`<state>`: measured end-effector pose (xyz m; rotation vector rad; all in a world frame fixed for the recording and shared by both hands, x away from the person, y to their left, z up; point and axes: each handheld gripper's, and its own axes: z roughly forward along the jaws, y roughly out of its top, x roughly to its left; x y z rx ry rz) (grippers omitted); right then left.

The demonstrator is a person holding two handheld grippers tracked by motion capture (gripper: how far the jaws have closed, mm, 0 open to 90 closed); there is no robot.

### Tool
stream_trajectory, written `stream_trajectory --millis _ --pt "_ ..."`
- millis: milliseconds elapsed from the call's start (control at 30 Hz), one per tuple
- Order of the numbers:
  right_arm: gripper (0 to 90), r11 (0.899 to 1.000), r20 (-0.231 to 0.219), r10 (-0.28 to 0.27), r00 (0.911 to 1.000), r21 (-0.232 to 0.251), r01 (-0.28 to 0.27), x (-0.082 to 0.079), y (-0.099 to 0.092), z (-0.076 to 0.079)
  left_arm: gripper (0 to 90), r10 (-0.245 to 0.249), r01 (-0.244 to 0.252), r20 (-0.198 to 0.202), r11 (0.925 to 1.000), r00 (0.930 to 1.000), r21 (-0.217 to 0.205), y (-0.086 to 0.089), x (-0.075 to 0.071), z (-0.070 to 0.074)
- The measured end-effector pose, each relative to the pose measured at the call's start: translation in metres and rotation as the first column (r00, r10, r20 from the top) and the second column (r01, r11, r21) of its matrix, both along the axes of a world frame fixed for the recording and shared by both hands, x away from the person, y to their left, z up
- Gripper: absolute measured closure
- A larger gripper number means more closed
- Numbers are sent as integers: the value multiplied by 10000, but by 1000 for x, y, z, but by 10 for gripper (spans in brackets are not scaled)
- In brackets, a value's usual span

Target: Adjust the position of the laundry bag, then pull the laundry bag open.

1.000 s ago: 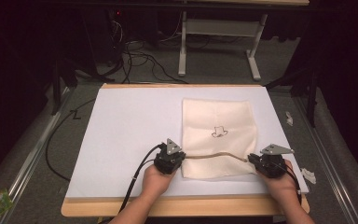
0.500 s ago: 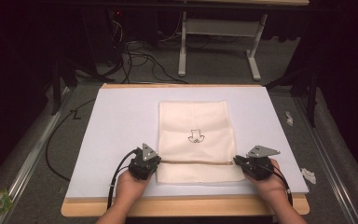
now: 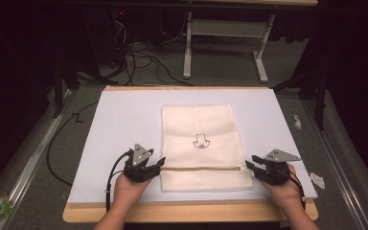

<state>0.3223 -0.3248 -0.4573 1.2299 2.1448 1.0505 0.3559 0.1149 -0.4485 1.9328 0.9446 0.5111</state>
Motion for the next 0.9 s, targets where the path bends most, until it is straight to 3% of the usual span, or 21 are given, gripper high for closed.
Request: stream_trajectory --millis 200,233,533,600,733,900 --pt "656 9990 -274 -179 9995 400 189 2 -3 -3 436 32 -30 59 9996 10000 -296 2 1 1" --pt "620 9988 -454 -107 9989 464 128 4 -2 -6 435 -56 59 79 9993 10000 -369 1 1 2" --pt "652 9990 -957 -319 9949 279 347 9 5 -14 429 -313 324 262 9986 9992 -422 -2 1 4" --pt "660 9981 -1144 -408 9926 422 459 11 4 -16 428 -314 325 264 9985 9992 -433 -1 1 4" --pt "666 9977 -1340 -370 9903 521 444 11 5 -17 428 -312 329 298 9979 9991 -562 1 -1 6" --pt "667 9994 -1430 -158 9896 288 201 10 8 -19 425 -402 409 143 9976 9991 -558 -2 2 4"
